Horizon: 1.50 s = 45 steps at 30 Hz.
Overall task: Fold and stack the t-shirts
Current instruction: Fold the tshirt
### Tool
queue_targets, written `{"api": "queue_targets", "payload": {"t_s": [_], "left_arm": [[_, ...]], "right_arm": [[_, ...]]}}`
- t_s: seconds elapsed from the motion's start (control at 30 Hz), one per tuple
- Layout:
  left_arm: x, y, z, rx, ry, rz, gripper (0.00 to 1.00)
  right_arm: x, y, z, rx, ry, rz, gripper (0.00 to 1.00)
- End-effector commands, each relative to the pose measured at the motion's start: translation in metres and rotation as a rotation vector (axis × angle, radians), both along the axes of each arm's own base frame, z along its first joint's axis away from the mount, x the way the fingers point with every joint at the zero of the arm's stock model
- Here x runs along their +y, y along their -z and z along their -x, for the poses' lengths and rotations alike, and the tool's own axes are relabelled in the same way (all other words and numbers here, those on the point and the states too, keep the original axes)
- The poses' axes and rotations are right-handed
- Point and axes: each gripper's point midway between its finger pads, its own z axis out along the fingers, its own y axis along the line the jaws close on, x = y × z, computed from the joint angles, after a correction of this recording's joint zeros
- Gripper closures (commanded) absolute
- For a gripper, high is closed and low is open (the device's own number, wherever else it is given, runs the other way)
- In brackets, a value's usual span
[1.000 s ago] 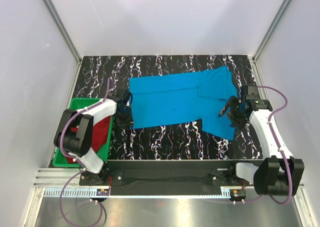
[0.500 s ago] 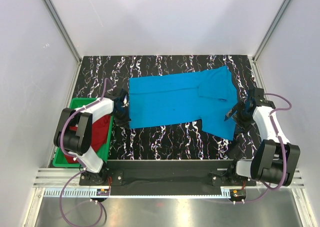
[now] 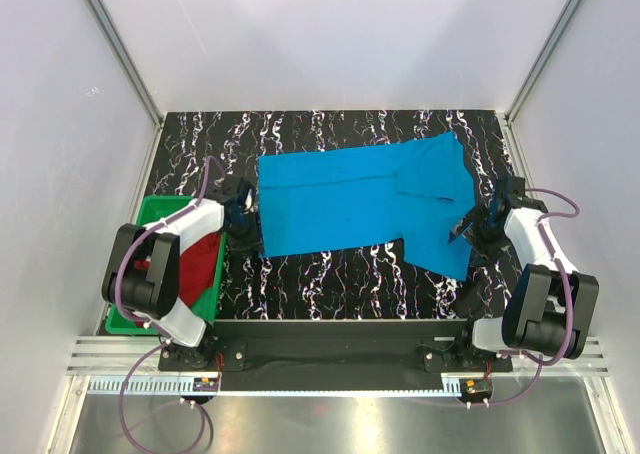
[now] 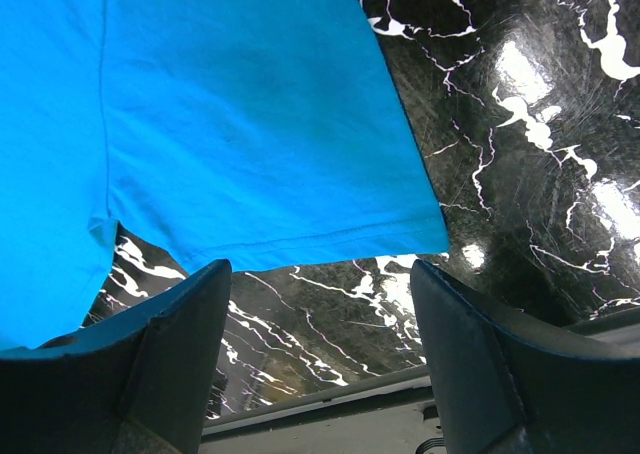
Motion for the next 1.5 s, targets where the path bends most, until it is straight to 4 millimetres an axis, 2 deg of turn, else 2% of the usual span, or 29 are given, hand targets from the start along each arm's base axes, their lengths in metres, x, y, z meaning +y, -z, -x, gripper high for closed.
{"api": "queue_targets", "payload": {"t_s": [0.0, 0.27, 0.47, 0.8, 0.9, 1.03, 1.1, 1.17, 1.3, 1.4, 1.47], "left_arm": [[-0.004, -0.001, -0.015, -0.024, -0.009, 0.012, 0.56], [0.000, 0.020, -0.002, 0.025, -0.027, -0.003, 0.57], [-0.001, 0.025, -0.006, 0.029, -0.026, -0.006, 0.66], [-0.004, 0.027, -0.008, 0.044, -0.018, -0.009, 0.67], [-0.007, 0.028, -0.008, 0.048, -0.008, -0.002, 0.71], [-0.013, 0.032, -0.006, 0.062, -0.001, 0.019, 0.81], [-0.015, 0.033, -0.005, 0.068, -0.003, 0.029, 0.91], [-0.014, 0.030, -0.007, 0.058, -0.003, 0.026, 1.00], [-0.005, 0.019, -0.013, 0.012, 0.000, -0.017, 1.00], [-0.001, 0.010, -0.014, -0.011, 0.013, -0.032, 1.00], [-0.002, 0.005, -0.015, -0.021, 0.024, -0.024, 1.00]], "right_arm": [[-0.001, -0.006, -0.011, -0.040, -0.022, 0.001, 0.20], [-0.006, -0.004, -0.010, -0.027, -0.032, 0.023, 0.20], [-0.006, -0.003, -0.012, -0.022, -0.030, 0.021, 0.20], [-0.007, 0.001, -0.010, -0.016, -0.020, 0.024, 0.20], [-0.007, -0.001, -0.011, -0.015, -0.018, 0.025, 0.20], [-0.010, -0.004, -0.012, -0.017, -0.018, 0.041, 0.20], [-0.013, -0.004, -0.012, -0.012, -0.020, 0.050, 0.20], [-0.013, -0.005, -0.012, -0.012, -0.022, 0.051, 0.19], [-0.015, -0.003, -0.009, -0.001, -0.016, 0.053, 0.20], [-0.021, 0.001, -0.004, 0.018, -0.002, 0.064, 0.09], [-0.028, 0.002, -0.001, 0.024, 0.017, 0.066, 0.08]]}}
